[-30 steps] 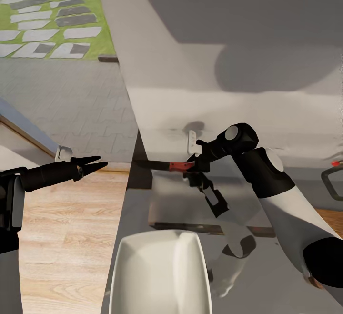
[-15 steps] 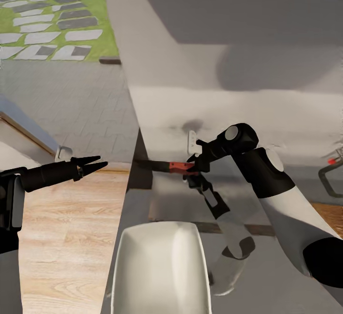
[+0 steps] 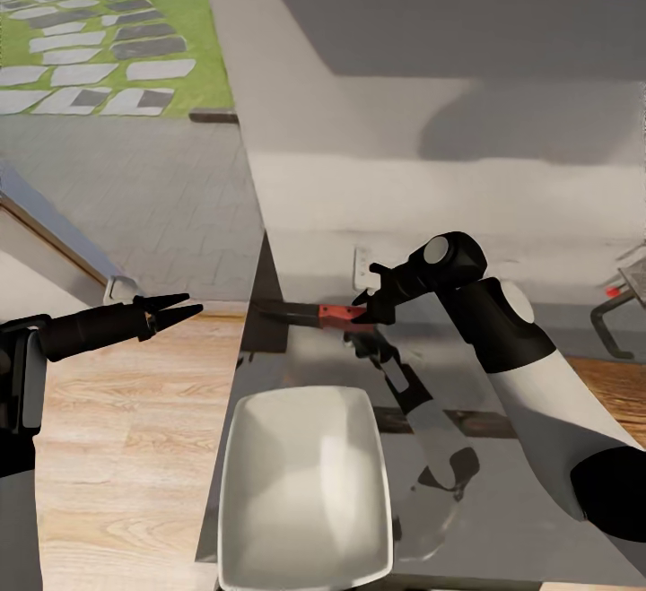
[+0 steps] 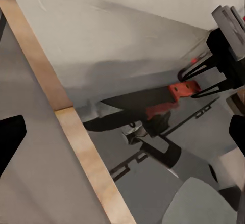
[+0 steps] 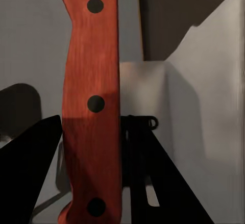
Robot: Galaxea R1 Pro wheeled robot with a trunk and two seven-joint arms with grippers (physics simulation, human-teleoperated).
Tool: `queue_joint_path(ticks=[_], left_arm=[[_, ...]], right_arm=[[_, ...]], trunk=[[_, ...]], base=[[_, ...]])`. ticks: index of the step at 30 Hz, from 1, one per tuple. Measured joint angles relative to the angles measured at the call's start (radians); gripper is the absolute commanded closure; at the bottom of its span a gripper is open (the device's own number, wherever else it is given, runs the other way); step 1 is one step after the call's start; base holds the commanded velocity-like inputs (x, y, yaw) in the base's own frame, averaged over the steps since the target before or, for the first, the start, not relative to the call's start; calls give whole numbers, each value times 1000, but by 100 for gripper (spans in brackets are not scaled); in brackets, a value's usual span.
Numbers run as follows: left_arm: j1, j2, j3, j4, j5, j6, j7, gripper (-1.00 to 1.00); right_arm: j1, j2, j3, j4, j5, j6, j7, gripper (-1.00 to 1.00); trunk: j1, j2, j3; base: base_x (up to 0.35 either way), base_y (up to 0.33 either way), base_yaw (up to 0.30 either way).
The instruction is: In the kitchen, take the Vidalia onion out of the sink, dice it on the chopping board with the paring knife, put the diced onion into the bowl on the countertop, then place both the paring knife and the chopping board into the sink.
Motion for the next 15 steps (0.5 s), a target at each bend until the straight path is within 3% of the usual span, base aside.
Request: queue_joint_path(ticks=[10, 15], left_arm=[[1, 0, 0, 0, 0, 0, 0, -100], [0, 0, 0, 0, 0, 0, 0, -100]], right_arm=[[0, 0, 0, 0, 0, 1, 0, 100], [0, 0, -1, 0, 0, 1, -1, 100]], trunk=[[0, 0, 16], [1, 0, 20]], base=[[-2, 0, 0], [-176, 0, 0]])
